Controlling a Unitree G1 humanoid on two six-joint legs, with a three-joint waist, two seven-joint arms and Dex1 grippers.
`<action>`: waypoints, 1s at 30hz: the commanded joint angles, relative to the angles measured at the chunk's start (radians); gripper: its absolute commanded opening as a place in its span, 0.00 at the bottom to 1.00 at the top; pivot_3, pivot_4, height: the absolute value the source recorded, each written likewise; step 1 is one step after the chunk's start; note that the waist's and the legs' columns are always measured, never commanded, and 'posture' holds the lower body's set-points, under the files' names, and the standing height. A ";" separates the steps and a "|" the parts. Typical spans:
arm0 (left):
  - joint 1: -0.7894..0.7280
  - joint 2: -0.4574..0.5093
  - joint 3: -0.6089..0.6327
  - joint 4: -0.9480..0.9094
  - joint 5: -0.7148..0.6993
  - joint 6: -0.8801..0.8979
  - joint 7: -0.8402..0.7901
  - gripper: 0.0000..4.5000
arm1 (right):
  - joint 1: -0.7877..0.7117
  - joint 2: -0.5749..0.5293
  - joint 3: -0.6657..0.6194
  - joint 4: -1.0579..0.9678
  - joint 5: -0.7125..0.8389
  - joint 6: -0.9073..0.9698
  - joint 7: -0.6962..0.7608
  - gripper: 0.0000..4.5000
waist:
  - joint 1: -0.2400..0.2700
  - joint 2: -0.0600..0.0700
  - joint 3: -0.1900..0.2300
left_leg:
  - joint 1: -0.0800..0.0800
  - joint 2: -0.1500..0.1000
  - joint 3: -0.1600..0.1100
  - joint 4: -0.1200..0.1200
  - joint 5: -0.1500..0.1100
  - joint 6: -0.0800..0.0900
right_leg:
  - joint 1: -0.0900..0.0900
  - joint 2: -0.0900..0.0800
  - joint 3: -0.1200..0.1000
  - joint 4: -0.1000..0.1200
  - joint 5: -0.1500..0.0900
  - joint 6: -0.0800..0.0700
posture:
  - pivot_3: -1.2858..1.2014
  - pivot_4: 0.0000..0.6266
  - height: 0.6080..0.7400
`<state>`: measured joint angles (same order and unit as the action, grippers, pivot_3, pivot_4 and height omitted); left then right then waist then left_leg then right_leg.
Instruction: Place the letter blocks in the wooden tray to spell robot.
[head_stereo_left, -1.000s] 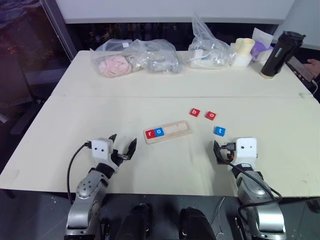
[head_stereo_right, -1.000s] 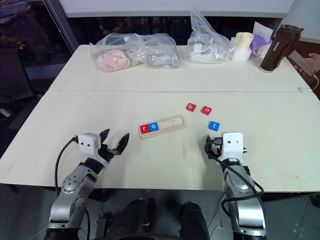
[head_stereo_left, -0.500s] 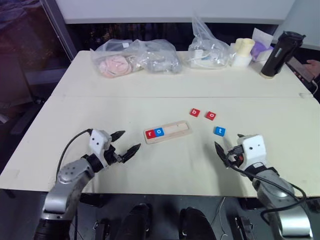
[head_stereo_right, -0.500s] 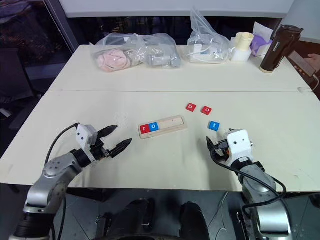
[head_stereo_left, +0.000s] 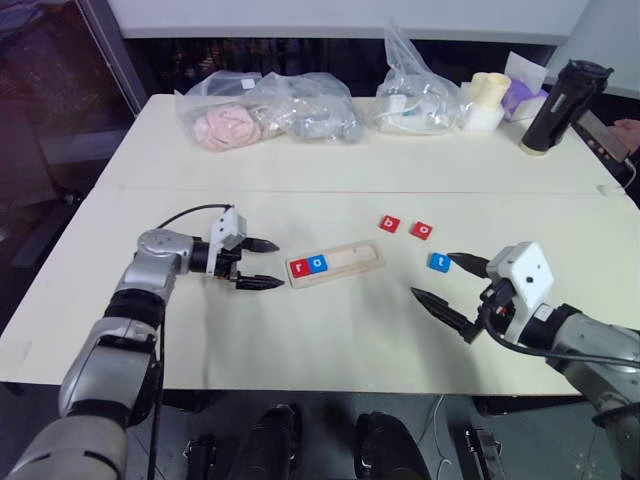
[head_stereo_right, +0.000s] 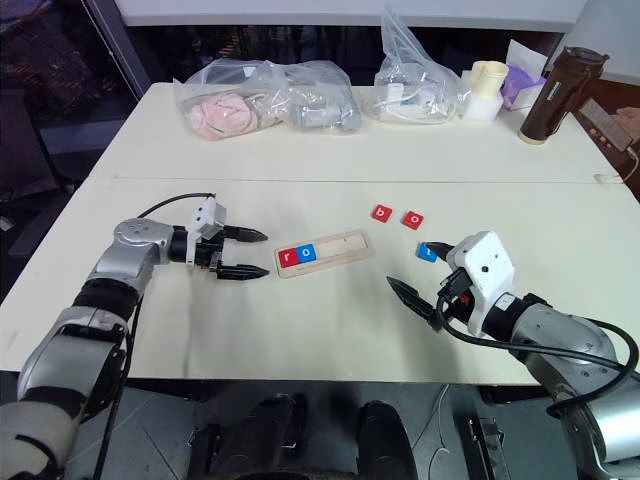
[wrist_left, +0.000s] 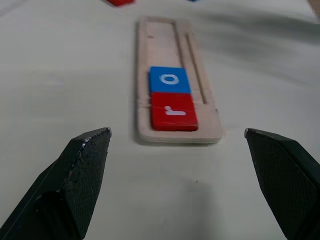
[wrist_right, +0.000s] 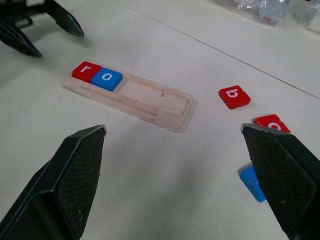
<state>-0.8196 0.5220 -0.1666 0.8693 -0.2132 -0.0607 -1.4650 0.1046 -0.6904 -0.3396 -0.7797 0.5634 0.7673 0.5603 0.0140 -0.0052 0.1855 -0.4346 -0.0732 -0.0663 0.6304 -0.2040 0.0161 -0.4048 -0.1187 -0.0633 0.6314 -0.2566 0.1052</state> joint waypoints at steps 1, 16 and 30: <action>-0.061 -0.027 0.009 0.097 0.045 -0.084 -0.003 1.00 | 0.018 0.006 -0.035 -0.062 0.012 0.005 -0.039 0.99 | 0.001 -0.001 0.000 | 0.000 0.000 0.000 0.001 0.000 0.000 | 0.000 0.000 0.000 0.000 0.000 0.000 | 0.52 0.24 0.98; -0.116 -0.122 0.035 0.228 0.120 -0.207 0.106 1.00 | 0.020 0.022 -0.025 -0.088 0.017 0.010 -0.134 0.99 | 0.001 -0.004 0.002 | 0.000 0.000 0.000 0.003 0.000 0.000 | 0.000 0.000 0.001 0.000 0.002 0.001 | 0.52 0.24 0.98; -0.048 -0.142 0.022 0.124 0.133 -0.175 0.110 1.00 | 0.000 0.033 0.021 -0.070 -0.007 0.001 -0.174 0.99 | 0.000 -0.004 0.002 | 0.000 0.000 0.000 0.004 0.000 0.000 | 0.000 0.000 0.001 0.001 0.002 0.001 | 0.52 0.24 0.98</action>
<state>-0.8696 0.3802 -0.1518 1.0282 -0.0815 -0.2419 -1.3529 0.1133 -0.6620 -0.3180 -0.8376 0.5621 0.7883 0.3927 0.0142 -0.0088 0.1876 -0.4347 -0.0730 -0.0662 0.6343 -0.2038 0.0163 -0.4044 -0.1185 -0.0624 0.6323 -0.2545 0.1065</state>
